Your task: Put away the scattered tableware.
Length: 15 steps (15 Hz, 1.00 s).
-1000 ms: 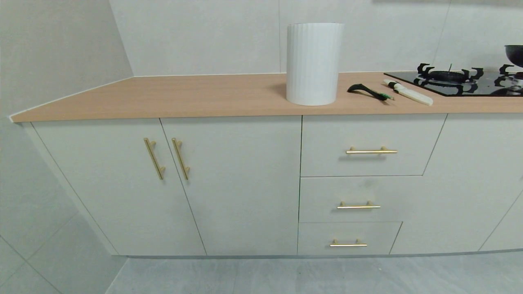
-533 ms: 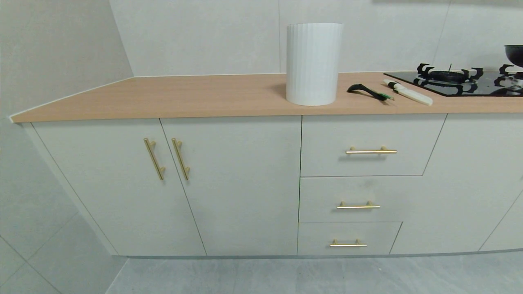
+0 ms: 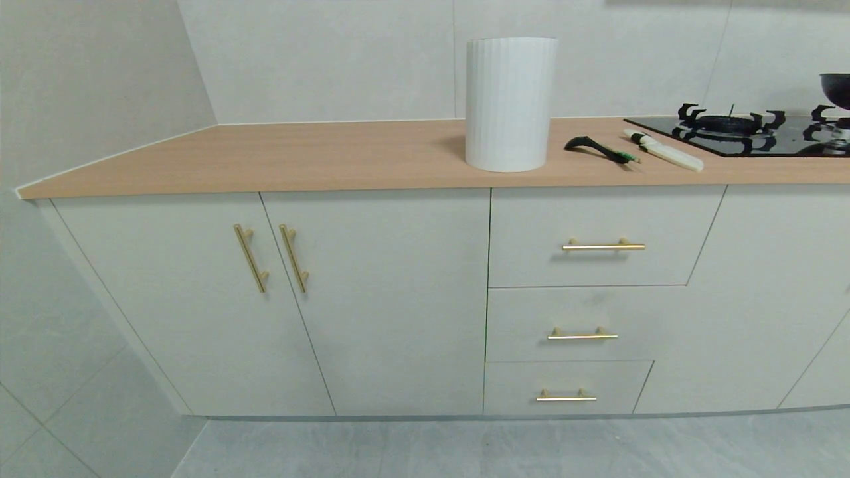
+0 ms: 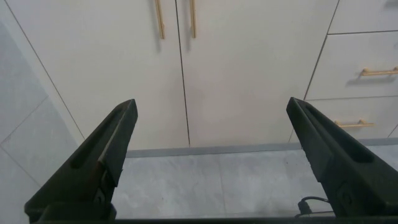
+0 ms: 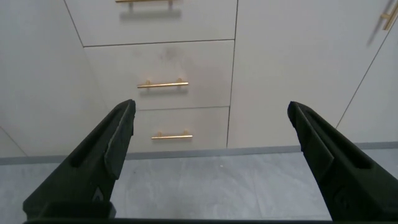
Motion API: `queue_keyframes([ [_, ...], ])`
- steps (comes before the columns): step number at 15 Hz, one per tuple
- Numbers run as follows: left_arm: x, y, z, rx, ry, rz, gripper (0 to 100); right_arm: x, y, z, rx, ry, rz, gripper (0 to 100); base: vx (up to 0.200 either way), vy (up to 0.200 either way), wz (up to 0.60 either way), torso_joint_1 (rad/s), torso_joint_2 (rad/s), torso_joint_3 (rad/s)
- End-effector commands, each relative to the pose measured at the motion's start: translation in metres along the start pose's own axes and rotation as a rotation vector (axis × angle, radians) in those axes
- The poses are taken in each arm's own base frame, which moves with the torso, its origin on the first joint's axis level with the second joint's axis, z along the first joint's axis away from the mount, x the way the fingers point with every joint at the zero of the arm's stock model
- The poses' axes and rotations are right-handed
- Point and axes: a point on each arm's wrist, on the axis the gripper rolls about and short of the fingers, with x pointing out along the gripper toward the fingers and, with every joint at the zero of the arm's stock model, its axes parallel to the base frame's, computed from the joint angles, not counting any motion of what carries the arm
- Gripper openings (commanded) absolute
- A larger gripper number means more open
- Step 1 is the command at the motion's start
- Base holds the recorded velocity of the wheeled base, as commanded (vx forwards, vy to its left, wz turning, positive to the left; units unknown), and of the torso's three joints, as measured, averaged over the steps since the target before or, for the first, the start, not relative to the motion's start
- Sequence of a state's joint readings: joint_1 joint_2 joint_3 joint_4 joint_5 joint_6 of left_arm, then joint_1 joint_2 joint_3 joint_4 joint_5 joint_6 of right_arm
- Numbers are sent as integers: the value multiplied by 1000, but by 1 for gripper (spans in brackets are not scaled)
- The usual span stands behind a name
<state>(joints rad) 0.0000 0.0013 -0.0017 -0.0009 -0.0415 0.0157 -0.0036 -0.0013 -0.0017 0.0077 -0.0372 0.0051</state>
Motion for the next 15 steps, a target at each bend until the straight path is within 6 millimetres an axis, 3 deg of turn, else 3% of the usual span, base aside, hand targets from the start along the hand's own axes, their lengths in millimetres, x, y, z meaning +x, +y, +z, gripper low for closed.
queue_keyframes([
  [1, 0, 0, 0, 0, 0, 0, 100, 0, 0, 0, -28, 0, 1, 100, 0, 0, 0, 0, 0, 0],
  [3, 0, 0, 0, 0, 0, 0, 100, -1, 0, 5, -41, -17, 5, 100, 0, 0, 0, 0, 0, 0],
  [5, 0, 0, 0, 0, 0, 0, 100, -7, 1, 41, 9, -76, 58, 100, 0, 0, 0, 0, 0, 0],
  [6, 0, 0, 0, 0, 1, 0, 100, -3, 1, 46, 11, -50, 66, 100, 0, 0, 0, 0, 0, 0],
  [13, 0, 0, 0, 0, 0, 0, 100, 62, 7, 81, -25, 297, 155, 100, 0, 0, 0, 0, 0, 0],
  [15, 0, 0, 0, 0, 1, 0, 100, 91, 9, 85, -26, 389, 157, 100, 0, 0, 0, 0, 0, 0],
])
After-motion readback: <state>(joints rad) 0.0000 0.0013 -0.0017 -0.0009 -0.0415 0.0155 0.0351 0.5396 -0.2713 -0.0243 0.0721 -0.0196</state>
